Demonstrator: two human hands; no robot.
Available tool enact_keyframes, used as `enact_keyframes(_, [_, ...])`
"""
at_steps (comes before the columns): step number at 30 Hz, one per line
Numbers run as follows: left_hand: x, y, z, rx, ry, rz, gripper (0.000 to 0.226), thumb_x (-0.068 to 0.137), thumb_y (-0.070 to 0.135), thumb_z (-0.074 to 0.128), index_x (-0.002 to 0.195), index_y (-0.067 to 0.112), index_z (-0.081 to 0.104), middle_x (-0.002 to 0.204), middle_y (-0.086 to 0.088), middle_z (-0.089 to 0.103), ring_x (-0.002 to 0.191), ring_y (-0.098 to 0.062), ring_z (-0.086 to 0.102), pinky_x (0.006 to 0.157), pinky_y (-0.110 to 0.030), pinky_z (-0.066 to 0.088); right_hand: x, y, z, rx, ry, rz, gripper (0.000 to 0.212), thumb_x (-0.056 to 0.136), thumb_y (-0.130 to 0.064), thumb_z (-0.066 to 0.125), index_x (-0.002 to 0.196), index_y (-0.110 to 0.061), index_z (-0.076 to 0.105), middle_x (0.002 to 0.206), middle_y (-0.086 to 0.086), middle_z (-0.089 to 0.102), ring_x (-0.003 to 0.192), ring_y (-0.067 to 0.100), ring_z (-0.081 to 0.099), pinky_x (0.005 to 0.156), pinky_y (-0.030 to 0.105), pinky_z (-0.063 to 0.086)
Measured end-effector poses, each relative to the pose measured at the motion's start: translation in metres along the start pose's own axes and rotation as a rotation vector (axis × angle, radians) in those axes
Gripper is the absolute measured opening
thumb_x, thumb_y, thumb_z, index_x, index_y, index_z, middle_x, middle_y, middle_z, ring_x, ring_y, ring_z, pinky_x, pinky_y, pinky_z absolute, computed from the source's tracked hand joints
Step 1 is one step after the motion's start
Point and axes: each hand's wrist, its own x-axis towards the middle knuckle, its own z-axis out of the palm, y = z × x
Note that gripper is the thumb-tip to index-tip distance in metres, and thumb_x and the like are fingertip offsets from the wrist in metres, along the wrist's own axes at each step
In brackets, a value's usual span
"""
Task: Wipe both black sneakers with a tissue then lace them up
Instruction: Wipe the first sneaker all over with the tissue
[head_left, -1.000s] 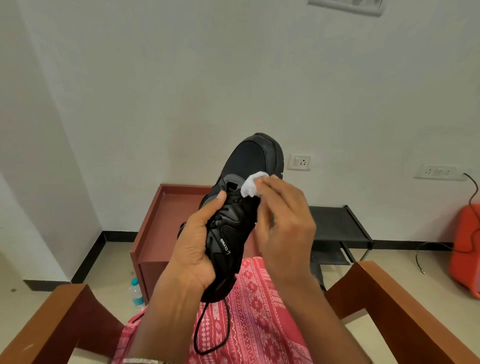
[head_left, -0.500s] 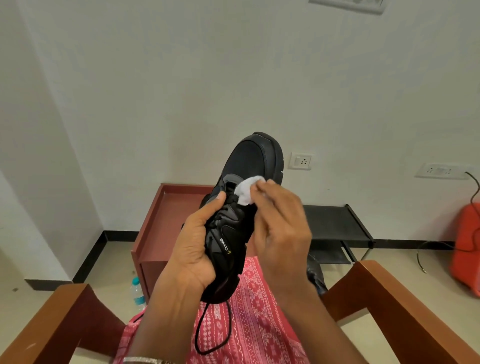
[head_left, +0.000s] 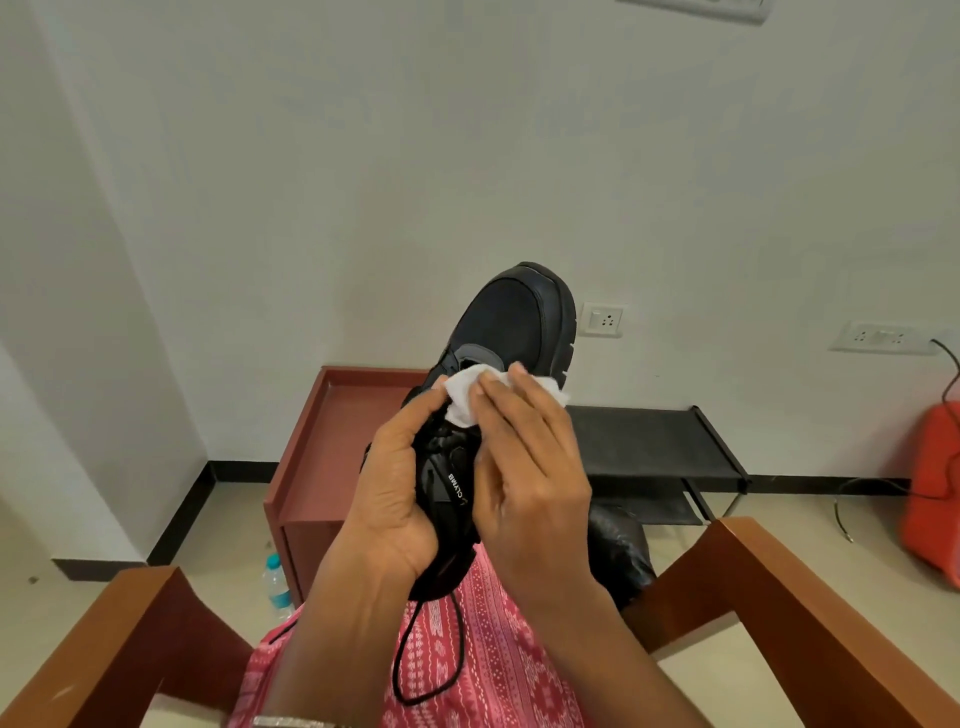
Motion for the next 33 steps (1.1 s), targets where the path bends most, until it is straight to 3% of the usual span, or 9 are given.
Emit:
enact_keyframes(7, [0.0, 0.0, 0.0, 0.066, 0.038, 0.064, 0.038, 0.089, 0.039, 0.064, 0.082, 0.006, 0.082, 0.094, -0.013, 0.077, 0.079, -0.024, 0.076, 0.07, -0.03, 0.063, -0.017, -0.009, 0.003, 0.018, -0.077, -0.033, 0.035, 0.094, 0.004, 0.058, 0.129, 0.006, 0.06, 0.139, 0.018, 0.057, 0.139, 0.028, 0.046, 0.113, 0.04, 0.041])
enact_keyframes(11, [0.003, 0.004, -0.006, 0.041, 0.097, -0.019, 0.038, 0.084, 0.038, 0.07, 0.09, 0.002, 0.081, 0.096, -0.012, 0.076, 0.08, -0.024, 0.075, 0.079, -0.03, 0.061, -0.023, -0.001, 0.001, -0.031, -0.146, -0.13, 0.033, 0.095, 0.001, 0.064, 0.128, 0.005, 0.062, 0.135, 0.018, 0.06, 0.136, 0.029, 0.049, 0.111, 0.04, 0.043])
enact_keyframes(15, [0.001, 0.004, -0.004, -0.057, 0.047, -0.084, 0.042, 0.09, 0.033, 0.067, 0.116, 0.001, 0.074, 0.109, -0.013, 0.074, 0.092, -0.026, 0.073, 0.093, -0.032, 0.053, 0.001, 0.022, -0.004, -0.063, -0.041, -0.141, 0.025, 0.097, -0.006, 0.063, 0.12, 0.004, 0.068, 0.123, 0.016, 0.067, 0.123, 0.032, 0.058, 0.103, 0.041, 0.048])
enact_keyframes(18, [0.003, 0.002, -0.004, -0.047, 0.017, -0.061, 0.038, 0.092, 0.033, 0.065, 0.114, 0.004, 0.075, 0.116, -0.015, 0.073, 0.101, -0.029, 0.072, 0.105, -0.037, 0.048, 0.013, 0.029, -0.009, 0.001, 0.053, -0.046, 0.027, 0.103, -0.012, 0.051, 0.114, 0.001, 0.072, 0.119, 0.016, 0.068, 0.115, 0.03, 0.059, 0.101, 0.037, 0.049])
enact_keyframes(20, [0.004, 0.003, -0.004, -0.025, 0.02, -0.064, 0.039, 0.092, 0.034, 0.065, 0.115, 0.004, 0.075, 0.122, -0.016, 0.071, 0.111, -0.029, 0.069, 0.109, -0.04, 0.045, 0.011, 0.027, -0.008, 0.028, 0.079, 0.004, 0.023, 0.099, -0.007, 0.057, 0.113, -0.001, 0.073, 0.118, 0.016, 0.067, 0.114, 0.028, 0.059, 0.099, 0.036, 0.05])
enact_keyframes(22, [0.004, 0.004, -0.004, -0.019, 0.024, -0.084, 0.042, 0.092, 0.035, 0.064, 0.118, 0.002, 0.073, 0.125, -0.017, 0.069, 0.112, -0.029, 0.068, 0.105, -0.039, 0.049, -0.002, 0.022, -0.006, 0.048, 0.073, 0.016, 0.023, 0.093, 0.003, 0.063, 0.113, 0.0, 0.073, 0.117, 0.015, 0.067, 0.113, 0.026, 0.06, 0.097, 0.037, 0.052])
enact_keyframes(25, [0.004, 0.007, -0.007, -0.037, 0.044, -0.092, 0.044, 0.09, 0.035, 0.065, 0.112, -0.003, 0.074, 0.116, -0.02, 0.072, 0.095, -0.031, 0.073, 0.092, -0.038, 0.057, -0.019, 0.016, -0.006, 0.098, 0.042, -0.03, 0.031, 0.084, 0.013, 0.069, 0.113, 0.002, 0.072, 0.115, 0.013, 0.069, 0.113, 0.023, 0.062, 0.097, 0.035, 0.053])
enact_keyframes(29, [0.006, 0.005, -0.007, -0.018, 0.066, -0.039, 0.04, 0.091, 0.033, 0.065, 0.116, 0.002, 0.074, 0.117, -0.018, 0.072, 0.1, -0.031, 0.071, 0.102, -0.041, 0.05, -0.001, 0.028, -0.007, 0.081, 0.044, -0.001, 0.03, 0.086, 0.008, 0.071, 0.115, 0.0, 0.072, 0.114, 0.012, 0.07, 0.111, 0.022, 0.063, 0.1, 0.031, 0.051])
enact_keyframes(33, [0.008, 0.002, -0.006, 0.053, 0.088, -0.008, 0.032, 0.088, 0.033, 0.069, 0.105, 0.007, 0.079, 0.103, -0.015, 0.075, 0.086, -0.031, 0.072, 0.086, -0.041, 0.055, 0.032, 0.039, -0.01, 0.052, 0.14, 0.102, 0.025, 0.088, 0.002, 0.07, 0.113, -0.002, 0.073, 0.112, 0.009, 0.072, 0.108, 0.019, 0.066, 0.098, 0.026, 0.052])
